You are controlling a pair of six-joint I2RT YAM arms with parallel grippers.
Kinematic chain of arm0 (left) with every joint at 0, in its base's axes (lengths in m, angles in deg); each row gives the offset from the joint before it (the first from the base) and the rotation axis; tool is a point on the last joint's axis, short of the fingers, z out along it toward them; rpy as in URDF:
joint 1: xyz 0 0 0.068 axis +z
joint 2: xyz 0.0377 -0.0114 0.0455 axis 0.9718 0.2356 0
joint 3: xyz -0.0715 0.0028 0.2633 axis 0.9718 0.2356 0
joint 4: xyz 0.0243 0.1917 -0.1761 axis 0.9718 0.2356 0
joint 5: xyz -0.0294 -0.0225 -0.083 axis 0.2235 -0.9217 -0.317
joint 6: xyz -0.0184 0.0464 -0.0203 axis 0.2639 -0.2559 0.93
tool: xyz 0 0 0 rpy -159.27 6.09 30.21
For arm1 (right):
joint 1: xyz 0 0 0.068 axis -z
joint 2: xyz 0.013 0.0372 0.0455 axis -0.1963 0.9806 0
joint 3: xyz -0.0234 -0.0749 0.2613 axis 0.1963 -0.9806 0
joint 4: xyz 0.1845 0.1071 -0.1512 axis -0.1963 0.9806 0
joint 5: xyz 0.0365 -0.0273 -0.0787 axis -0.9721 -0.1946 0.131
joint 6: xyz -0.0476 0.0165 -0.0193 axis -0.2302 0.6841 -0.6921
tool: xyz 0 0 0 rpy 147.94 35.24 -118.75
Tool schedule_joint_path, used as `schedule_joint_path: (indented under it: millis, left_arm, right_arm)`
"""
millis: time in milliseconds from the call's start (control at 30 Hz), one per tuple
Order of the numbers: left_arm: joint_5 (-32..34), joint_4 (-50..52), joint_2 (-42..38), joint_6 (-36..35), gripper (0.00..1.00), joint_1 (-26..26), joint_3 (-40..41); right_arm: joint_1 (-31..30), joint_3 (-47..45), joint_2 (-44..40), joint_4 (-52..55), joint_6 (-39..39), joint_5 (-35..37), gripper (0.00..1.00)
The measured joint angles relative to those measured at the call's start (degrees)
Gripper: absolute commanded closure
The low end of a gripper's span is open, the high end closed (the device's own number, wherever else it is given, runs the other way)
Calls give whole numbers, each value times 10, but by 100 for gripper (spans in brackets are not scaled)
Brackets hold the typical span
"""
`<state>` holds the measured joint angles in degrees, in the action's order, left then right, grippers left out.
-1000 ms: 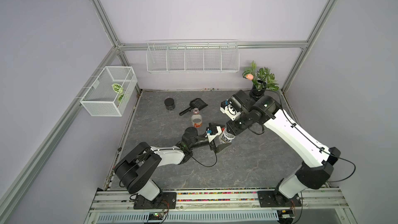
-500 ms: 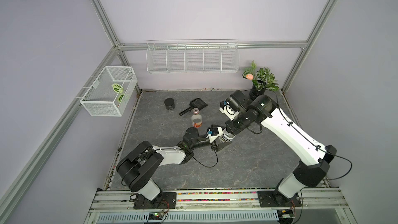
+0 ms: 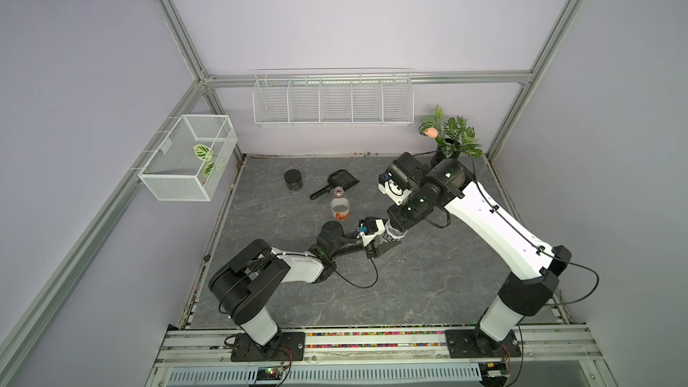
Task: Screw on the bottle caps
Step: Pick up the plastic bottle at the center of the board, then screw the bottle cap onto the plastic bottle.
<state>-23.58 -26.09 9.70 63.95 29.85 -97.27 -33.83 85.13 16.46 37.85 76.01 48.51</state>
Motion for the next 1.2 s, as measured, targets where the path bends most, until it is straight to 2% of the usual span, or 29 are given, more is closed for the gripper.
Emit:
schedule_joint_path:
  millis: [100, 200, 267, 433, 533, 633, 900, 1200]
  left_arm:
    - [5, -21, 19, 5, 38, 0, 2]
    - [10, -35, 32, 12, 38, 0, 10]
    - [14, -40, 35, 16, 38, 0, 14]
    - [23, -68, 47, 32, 38, 0, 19]
    - [24, -77, 55, 40, 39, 0, 20]
    - [25, -82, 60, 45, 39, 0, 20]
    - [22, -102, 67, 63, 39, 0, 20]
    - [14, -111, 76, 80, 41, 0, 19]
  right_arm:
    - [1, 34, 1, 1, 4, 8, 34]
    - [15, 48, -6, -4, 8, 10, 32]
    - [47, 33, -19, -17, 10, 12, 30]
    - [158, -111, -75, -84, 19, 26, 29]
    - [199, -197, -72, -127, 29, 41, 29]
    - [215, -244, -32, -157, 39, 53, 29]
    - [227, -261, 108, -264, 71, 62, 34]
    - [268, -217, 230, -319, 101, 49, 42]
